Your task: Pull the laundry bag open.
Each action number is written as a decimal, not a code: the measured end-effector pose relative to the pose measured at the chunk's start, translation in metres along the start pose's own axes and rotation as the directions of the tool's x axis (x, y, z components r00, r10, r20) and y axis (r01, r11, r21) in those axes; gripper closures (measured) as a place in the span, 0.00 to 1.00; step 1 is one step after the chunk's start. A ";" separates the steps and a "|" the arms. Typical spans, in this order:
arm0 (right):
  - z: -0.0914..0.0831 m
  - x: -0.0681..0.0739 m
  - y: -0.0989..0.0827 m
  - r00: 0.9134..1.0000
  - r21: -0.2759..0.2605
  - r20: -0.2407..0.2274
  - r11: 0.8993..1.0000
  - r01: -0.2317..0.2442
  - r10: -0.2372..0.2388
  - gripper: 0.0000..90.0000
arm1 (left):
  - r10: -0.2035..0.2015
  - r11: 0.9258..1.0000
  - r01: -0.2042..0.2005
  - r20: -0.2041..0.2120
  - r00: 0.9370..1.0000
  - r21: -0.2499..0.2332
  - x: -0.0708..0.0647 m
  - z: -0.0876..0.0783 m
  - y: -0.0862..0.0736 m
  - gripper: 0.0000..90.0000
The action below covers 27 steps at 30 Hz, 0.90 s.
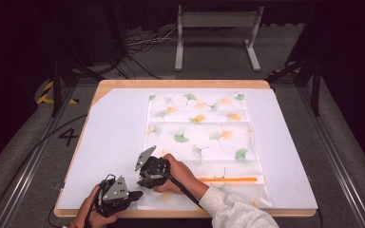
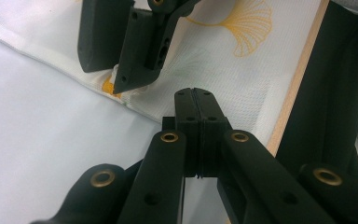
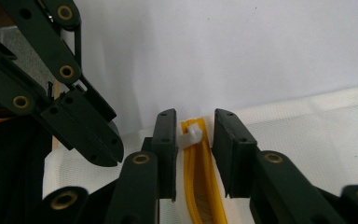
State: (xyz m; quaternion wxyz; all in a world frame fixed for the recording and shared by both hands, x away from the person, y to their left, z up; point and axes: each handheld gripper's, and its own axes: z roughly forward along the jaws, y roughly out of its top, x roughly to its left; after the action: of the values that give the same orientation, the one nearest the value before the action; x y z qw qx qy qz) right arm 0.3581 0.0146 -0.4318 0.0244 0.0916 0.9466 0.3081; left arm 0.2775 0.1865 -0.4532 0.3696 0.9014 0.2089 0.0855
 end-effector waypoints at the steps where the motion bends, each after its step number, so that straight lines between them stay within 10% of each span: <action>1: 0.000 0.001 0.000 1.000 0.012 0.007 1.000 0.003 -0.003 0.81 | 0.004 1.000 -0.004 0.000 1.000 -0.001 0.000 0.000 0.000 0.99; 14: -0.009 -0.003 -0.003 0.999 0.082 0.050 0.997 0.013 -0.017 0.81 | 0.000 1.000 0.000 0.005 1.000 -0.002 0.000 0.000 0.000 0.98; 27: -0.007 -0.002 0.010 0.995 -0.078 0.069 0.995 -0.064 0.069 0.69 | 0.005 1.000 -0.005 0.016 1.000 -0.004 0.002 0.001 0.001 0.97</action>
State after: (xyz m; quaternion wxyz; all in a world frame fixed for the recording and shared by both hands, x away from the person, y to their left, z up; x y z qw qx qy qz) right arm 0.3606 0.0182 -0.4204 0.0514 0.1330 0.9293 0.3408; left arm 0.2794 0.1862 -0.4535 0.3727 0.9019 0.2034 0.0799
